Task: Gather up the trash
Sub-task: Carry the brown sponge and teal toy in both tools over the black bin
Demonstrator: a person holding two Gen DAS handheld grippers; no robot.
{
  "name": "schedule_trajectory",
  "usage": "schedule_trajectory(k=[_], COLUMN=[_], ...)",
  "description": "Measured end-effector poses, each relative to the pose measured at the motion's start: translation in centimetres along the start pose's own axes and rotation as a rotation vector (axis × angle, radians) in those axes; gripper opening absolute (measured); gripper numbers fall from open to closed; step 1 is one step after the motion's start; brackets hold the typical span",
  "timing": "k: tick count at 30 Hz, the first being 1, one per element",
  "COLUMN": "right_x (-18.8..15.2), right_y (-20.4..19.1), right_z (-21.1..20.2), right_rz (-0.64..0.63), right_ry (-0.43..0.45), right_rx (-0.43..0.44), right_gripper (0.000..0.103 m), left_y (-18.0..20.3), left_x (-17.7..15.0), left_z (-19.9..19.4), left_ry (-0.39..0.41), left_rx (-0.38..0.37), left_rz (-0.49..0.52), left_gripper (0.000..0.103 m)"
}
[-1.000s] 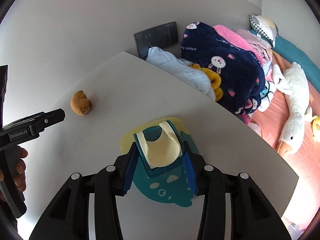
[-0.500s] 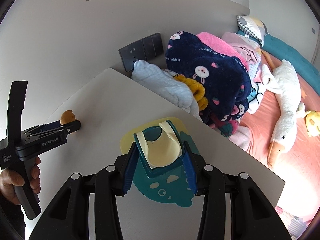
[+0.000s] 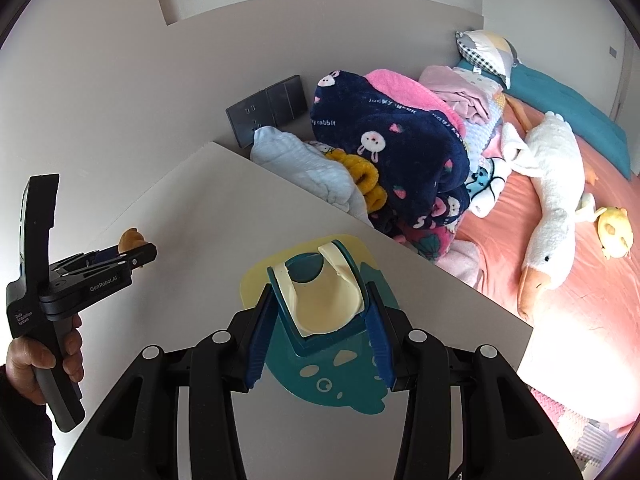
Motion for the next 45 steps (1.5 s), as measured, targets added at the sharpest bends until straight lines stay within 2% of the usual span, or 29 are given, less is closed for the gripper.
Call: schedule_trajectory(k=[15, 32, 45], right_x=[-3.5, -9.8, -13.4], right_y=[3.3, 9.8, 14.8], right_z=[-6.9, -13.1, -16.3], right_rz=[0.025, 0.091, 0.159], right_ry=[0.031, 0.034, 0.036], right_rx=[0.009, -0.026, -0.066], right_gripper=[0.045, 0.045, 0.045], left_y=[7.5, 18.6, 25.6], left_x=[-4.4, -9.7, -12.4], left_z=[-5.6, -8.3, -10.0], left_ry=[0.018, -0.002, -0.020], left_rx=[-0.057, -0.171, -0.242], left_rz=[0.095, 0.232, 0.343], left_gripper=[0.046, 0.046, 0.046])
Point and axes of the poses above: each gripper's, at about its wrist camera, not at the fingertips, and z roughly the way its jaws point, y to its right, x to its top, the point moved 10 cm from there along z, roughly the way its jaws point, and after that the axes turned 10 degrees about -x, right-handed, at the moved point
